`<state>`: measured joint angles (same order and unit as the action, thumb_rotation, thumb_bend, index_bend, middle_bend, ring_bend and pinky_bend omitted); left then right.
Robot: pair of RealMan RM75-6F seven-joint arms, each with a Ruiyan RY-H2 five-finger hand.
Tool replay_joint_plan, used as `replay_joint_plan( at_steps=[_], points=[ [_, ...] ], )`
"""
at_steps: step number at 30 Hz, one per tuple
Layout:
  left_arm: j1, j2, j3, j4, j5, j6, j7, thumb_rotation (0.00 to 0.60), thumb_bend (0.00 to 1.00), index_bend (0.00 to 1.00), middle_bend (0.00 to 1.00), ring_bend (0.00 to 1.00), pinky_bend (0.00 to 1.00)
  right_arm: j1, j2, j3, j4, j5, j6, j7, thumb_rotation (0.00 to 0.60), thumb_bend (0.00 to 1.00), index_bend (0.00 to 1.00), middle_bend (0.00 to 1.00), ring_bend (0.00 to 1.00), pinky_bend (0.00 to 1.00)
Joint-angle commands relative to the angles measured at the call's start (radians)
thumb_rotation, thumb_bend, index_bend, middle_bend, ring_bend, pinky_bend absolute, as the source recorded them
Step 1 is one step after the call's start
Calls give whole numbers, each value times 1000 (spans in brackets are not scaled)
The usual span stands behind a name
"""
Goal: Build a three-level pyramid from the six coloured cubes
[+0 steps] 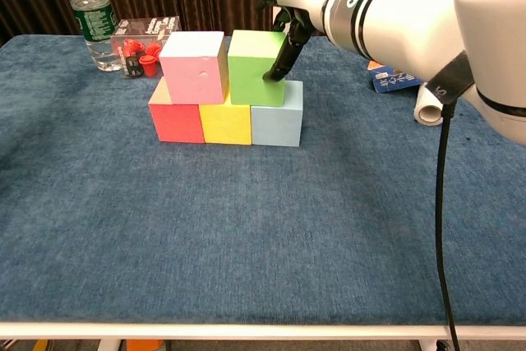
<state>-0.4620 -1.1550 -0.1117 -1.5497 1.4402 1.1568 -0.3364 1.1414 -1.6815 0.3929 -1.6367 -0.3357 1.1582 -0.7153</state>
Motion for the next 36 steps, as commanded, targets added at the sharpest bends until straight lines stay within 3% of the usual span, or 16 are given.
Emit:
replay_joint_plan(
  at_steps=[1,30,36],
  points=[
    [0,0,0,0,0,1,-1,600,22,72,149,113,107,1,-2,0,3,0,-1,0,600,165,0,316,14,0],
    [2,-2,4,11,1,-3,-10,600,22,72,149,113,107,6,-14,4,10,4,-9,2,600,163,0,312,12,0],
    [3,-4,3,15,1,-2,-14,600,22,72,149,113,107,3,-12,1,7,4,-12,3,600,151,0,190,0,0]
  ],
)
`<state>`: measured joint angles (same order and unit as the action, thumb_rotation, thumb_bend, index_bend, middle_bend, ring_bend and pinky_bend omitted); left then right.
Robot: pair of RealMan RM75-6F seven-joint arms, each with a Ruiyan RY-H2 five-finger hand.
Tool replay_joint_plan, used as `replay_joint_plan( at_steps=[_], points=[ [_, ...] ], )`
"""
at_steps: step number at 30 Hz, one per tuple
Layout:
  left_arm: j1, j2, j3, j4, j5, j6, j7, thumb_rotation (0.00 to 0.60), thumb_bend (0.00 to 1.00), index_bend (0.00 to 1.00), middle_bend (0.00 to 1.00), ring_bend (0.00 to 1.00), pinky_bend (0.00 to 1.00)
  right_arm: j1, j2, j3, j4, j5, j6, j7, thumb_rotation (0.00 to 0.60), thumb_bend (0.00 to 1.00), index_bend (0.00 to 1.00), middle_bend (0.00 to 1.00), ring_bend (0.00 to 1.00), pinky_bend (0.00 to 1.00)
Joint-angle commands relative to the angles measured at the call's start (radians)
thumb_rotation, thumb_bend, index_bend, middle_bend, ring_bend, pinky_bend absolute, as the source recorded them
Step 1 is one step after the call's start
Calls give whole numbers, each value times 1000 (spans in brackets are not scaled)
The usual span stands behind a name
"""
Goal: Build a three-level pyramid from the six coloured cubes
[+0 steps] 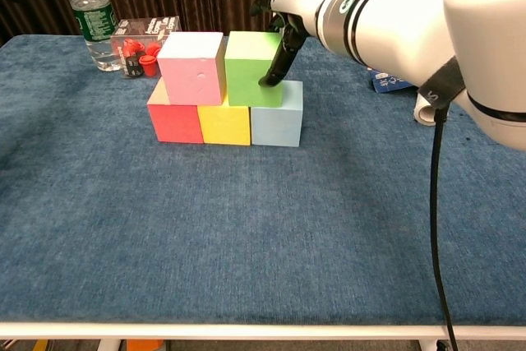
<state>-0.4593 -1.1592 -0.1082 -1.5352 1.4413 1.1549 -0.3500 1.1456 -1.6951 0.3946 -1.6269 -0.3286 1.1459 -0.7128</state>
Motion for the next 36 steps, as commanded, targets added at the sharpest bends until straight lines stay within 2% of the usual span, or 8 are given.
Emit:
replay_joint_plan(
  at_steps=[1,6,13,20,24,31,36],
  points=[
    [0,0,-1,0,0,0,-1,600,22,72,149,113,107,-2,3,0,-6,-3,0,2,600,148,0,161,0,0],
    [0,2,-2,-2,1,3,-2,600,22,72,150,113,107,-9,14,-3,-22,-6,4,4,600,128,0,94,0,0],
    [2,8,-2,-6,1,5,0,600,22,72,149,113,107,-41,74,-12,-112,-37,18,18,600,125,0,78,0,0],
    [7,7,2,0,12,17,-9,600,22,72,149,113,107,-173,261,-71,-313,-197,60,104,600,126,0,79,0,0],
    [5,9,7,-4,32,20,-16,600,22,72,149,113,107,-268,374,-123,-381,-312,67,184,600,143,0,110,0,0],
    [2,-25,10,25,57,43,5,600,22,106,167,113,108,-437,555,-222,-384,-517,38,375,600,158,0,178,0,0],
    [-1,-53,11,38,62,49,-12,600,21,158,181,113,107,-516,647,-250,-318,-622,-9,533,600,158,0,178,0,0]
  ],
)
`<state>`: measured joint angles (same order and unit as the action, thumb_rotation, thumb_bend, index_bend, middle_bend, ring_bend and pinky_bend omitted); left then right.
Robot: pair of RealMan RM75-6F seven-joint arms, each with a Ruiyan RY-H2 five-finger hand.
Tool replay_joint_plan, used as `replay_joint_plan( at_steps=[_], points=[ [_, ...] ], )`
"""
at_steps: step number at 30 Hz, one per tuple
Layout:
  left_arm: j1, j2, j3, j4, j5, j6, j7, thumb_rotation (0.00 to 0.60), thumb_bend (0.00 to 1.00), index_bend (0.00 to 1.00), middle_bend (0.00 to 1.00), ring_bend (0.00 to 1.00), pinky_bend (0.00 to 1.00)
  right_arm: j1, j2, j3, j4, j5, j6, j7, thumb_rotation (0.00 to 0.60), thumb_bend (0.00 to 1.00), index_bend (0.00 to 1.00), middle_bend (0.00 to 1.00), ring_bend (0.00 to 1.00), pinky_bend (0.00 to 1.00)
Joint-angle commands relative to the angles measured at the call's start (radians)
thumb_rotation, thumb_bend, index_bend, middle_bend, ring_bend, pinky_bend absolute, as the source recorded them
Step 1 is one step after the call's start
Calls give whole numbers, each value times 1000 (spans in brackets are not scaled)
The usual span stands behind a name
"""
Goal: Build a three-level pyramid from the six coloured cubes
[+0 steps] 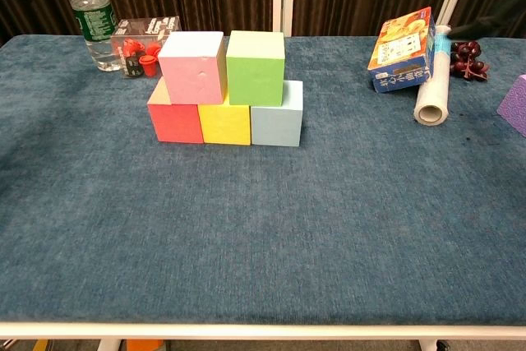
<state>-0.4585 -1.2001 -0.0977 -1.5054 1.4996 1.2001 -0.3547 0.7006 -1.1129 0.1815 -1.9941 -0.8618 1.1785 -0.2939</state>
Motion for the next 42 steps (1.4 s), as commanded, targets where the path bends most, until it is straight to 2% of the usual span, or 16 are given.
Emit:
replay_joint_plan(
  at_steps=[1,7,18,23,28,34,42],
  points=[
    [-3,-18,2,12,5,2,-6,600,22,159,183,113,107,-79,79,-43,66,-102,-57,134,600,157,0,176,0,0],
    [-14,-34,6,8,2,-17,7,600,21,160,183,113,107,-83,116,-78,176,-142,-169,155,600,94,0,135,0,0],
    [-12,-36,2,-15,-14,-11,44,600,21,159,183,113,107,-38,22,-116,440,-96,-342,98,600,31,0,112,0,0],
    [-18,-40,-4,-22,-27,-20,58,600,21,160,183,113,107,-35,-14,-128,523,-95,-369,75,600,26,0,107,0,0],
    [-20,-37,-8,-35,-35,-23,64,600,21,159,183,113,107,-46,-18,-129,563,-97,-367,72,600,26,0,103,0,0],
    [-22,-40,-12,-47,-43,-26,70,600,21,156,183,113,107,-41,-41,-134,661,-103,-423,83,600,27,0,101,0,0],
    [-19,-39,-16,-59,-59,-26,81,600,21,153,183,113,107,-29,-129,-142,830,-225,-475,152,600,56,0,106,0,0]
  ],
)
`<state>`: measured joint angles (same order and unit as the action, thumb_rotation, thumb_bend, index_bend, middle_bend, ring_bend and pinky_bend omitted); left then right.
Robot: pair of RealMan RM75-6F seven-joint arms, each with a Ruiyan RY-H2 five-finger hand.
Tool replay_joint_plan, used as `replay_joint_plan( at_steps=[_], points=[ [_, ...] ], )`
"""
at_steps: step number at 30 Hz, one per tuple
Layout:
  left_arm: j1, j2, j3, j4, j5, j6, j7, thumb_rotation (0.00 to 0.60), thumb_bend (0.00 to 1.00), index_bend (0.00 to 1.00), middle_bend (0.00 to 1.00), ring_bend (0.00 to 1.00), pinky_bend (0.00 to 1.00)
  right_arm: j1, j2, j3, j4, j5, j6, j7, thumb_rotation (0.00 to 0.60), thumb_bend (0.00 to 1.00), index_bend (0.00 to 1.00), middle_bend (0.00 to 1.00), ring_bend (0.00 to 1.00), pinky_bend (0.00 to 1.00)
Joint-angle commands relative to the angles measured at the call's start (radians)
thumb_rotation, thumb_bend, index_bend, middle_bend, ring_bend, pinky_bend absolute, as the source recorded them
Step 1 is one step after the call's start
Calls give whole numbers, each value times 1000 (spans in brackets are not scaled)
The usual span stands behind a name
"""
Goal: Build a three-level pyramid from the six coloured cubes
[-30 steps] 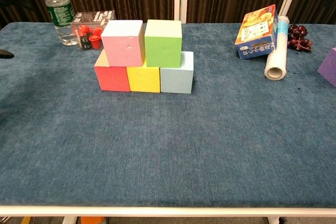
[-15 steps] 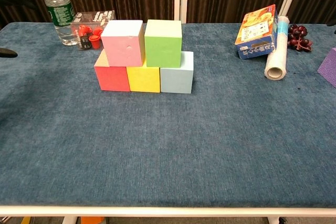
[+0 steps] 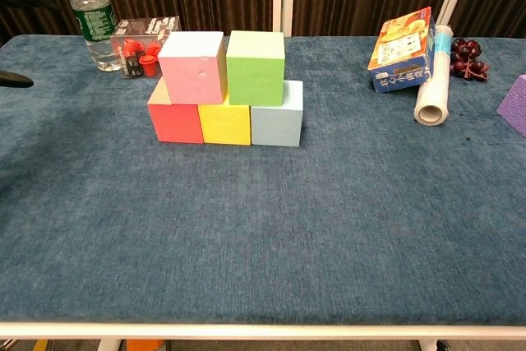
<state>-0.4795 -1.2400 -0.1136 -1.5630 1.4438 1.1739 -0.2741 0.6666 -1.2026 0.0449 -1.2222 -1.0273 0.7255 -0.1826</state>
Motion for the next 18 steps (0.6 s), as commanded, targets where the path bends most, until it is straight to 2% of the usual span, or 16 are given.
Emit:
replay_joint_plan(
  at_steps=[1,8,12,14,18],
  points=[
    [3,1,-1,-2,-4,1,0,600,21,153,183,113,107,5,-50,-6,78,-78,-25,56,600,58,0,110,0,0],
    [8,-3,-2,3,-9,6,-10,600,21,148,183,113,107,-12,-96,-5,165,-176,-7,167,600,108,0,241,0,0],
    [7,-7,-4,9,-9,7,-14,600,20,148,183,113,107,-26,-105,0,188,-209,23,207,600,191,0,337,0,0],
    [8,-7,-5,10,-9,8,-17,600,20,148,183,113,107,-35,-91,3,169,-228,46,229,600,212,0,358,0,0],
    [13,-5,-4,13,-9,12,-25,600,20,148,183,113,107,-51,-13,13,51,-280,112,271,600,226,0,375,0,0]
  ],
)
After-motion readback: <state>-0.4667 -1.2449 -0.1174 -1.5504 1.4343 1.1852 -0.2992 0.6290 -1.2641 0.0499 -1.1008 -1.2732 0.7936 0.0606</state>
